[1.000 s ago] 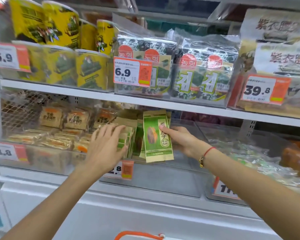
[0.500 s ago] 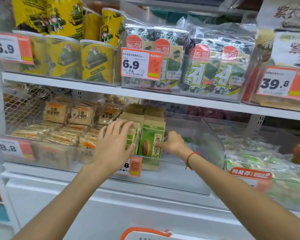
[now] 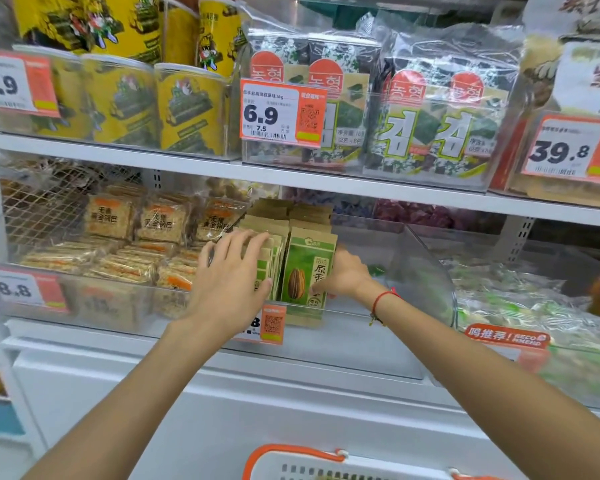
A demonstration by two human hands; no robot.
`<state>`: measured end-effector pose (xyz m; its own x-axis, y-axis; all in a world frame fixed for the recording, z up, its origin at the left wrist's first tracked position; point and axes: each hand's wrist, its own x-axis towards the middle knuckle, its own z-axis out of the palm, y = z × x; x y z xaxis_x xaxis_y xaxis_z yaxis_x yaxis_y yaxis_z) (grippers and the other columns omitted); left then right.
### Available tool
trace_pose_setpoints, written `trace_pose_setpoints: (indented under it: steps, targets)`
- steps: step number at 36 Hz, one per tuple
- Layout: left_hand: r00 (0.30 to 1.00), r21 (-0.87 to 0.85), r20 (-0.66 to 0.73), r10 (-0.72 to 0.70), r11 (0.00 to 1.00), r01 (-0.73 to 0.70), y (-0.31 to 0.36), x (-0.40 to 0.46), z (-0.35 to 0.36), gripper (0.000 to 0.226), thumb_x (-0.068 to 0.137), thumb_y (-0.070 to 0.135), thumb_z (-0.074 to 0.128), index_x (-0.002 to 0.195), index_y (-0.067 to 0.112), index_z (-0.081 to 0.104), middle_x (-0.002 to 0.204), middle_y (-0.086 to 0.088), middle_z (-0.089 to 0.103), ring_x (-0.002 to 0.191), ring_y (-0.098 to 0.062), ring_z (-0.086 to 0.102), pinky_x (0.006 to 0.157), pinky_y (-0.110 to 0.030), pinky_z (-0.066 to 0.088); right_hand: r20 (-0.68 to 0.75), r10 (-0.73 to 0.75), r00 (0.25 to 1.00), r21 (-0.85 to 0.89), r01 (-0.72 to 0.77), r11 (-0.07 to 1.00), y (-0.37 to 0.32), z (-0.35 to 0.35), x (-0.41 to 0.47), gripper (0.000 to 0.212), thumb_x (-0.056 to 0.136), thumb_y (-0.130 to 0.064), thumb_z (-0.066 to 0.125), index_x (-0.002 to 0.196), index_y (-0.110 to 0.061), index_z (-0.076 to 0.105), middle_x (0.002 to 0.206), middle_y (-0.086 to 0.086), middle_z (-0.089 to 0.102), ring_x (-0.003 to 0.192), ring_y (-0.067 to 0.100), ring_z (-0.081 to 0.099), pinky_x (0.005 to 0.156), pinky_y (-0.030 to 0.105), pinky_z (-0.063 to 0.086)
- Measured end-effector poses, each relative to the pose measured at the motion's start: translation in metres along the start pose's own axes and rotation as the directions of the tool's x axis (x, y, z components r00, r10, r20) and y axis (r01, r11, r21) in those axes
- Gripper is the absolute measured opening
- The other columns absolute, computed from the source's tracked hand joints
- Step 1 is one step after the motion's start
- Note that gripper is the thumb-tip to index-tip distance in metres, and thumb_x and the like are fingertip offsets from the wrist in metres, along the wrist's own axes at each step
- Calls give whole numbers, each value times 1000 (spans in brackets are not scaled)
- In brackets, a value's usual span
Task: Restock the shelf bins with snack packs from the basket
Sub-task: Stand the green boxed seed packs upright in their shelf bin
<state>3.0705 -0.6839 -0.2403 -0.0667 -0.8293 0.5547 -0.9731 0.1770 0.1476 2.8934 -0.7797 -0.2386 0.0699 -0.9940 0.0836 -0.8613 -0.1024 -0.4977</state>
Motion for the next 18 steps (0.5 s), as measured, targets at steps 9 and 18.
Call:
trace_pose_setpoints:
  steps: [9,18]
  targets:
    - [1000,-6,0,-13,1000,13,3,1,0,63,93,41,51,147,27,21,151,5,24,142,-15,14,116,-40,9,-119,-88,989,74,97,992,8,1,-6,65,71,-20,84,119,-12,41,107,8,64,100,29,61,68,31,42]
    - [1000,-10,7,-30,1000,30,6,2,-2,64,92,38,53,147,25,23,151,3,26,142,-16,16,116,-42,9,-86,-105,991,54,110,992,7,-5,-4,70,70,-23,84,123,-13,39,108,7,64,102,29,60,73,34,46]
